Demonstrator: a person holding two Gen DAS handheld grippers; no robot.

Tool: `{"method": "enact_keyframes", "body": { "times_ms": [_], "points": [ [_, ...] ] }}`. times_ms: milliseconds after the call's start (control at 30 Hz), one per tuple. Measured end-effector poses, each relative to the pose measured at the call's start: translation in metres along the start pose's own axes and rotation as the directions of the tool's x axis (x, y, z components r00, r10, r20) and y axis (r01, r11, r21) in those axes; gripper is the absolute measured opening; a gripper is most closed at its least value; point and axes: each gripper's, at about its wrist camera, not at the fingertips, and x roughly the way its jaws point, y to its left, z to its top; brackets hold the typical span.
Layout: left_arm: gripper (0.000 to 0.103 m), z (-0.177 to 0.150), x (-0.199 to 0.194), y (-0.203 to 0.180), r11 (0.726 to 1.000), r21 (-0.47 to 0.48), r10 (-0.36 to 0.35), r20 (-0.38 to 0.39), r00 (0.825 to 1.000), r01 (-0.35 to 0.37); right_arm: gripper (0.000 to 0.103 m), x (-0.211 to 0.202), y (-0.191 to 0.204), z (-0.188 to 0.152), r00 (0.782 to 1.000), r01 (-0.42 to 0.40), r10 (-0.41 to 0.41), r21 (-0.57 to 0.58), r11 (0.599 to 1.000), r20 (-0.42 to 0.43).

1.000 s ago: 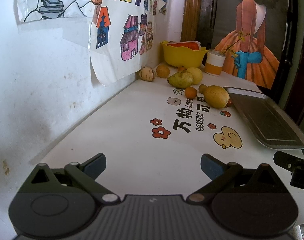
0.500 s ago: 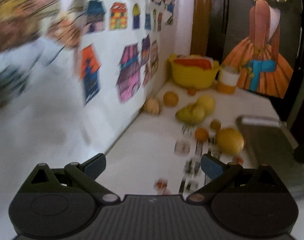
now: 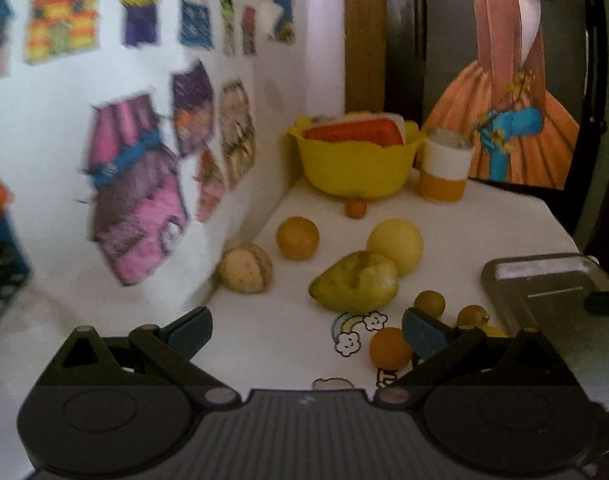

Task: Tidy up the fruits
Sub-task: 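Grasp the small orange with the left tool while the right tool grasps the large brown potato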

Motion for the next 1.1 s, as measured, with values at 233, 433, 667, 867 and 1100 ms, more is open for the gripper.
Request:
{"method": "enact_keyframes", "body": {
  "times_ms": [233,433,667,867,1100],
  "points": [
    [0.102,-0.008,0.032,-0.003,1.000,-0.008,-0.029,-0.071,0.997,0.029,0.090,0.031,0.004,-0.003,0.999,-0.024,0.023,-0.035,0.999,-0.029],
    [0.098,-0.011,0.043,-0.006,0.997,-0.009,-0.081,-0.099,0.992,0.081,0.079,0.040,0.015,-0.005,1.000,-0.016,0.014,-0.122,0.992,-0.019],
    [0.081,-0.011,0.047,-0.007,0.991,-0.044,-0.133,-0.122,0.984,0.129,0.067,0.052,0.021,-0.004,0.999,-0.036,0.030,-0.145,0.989,-0.043],
    [0.064,-0.014,0.047,-0.008,0.981,-0.085,-0.186,-0.130,0.974,0.176,0.062,0.057,0.027,-0.004,0.999,-0.038,0.032,-0.144,0.989,-0.042],
    [0.046,-0.015,0.050,-0.010,0.964,-0.147,-0.245,-0.150,0.958,0.223,0.057,0.057,0.027,-0.006,0.999,-0.026,0.022,-0.126,0.992,-0.030]
  ]
}}
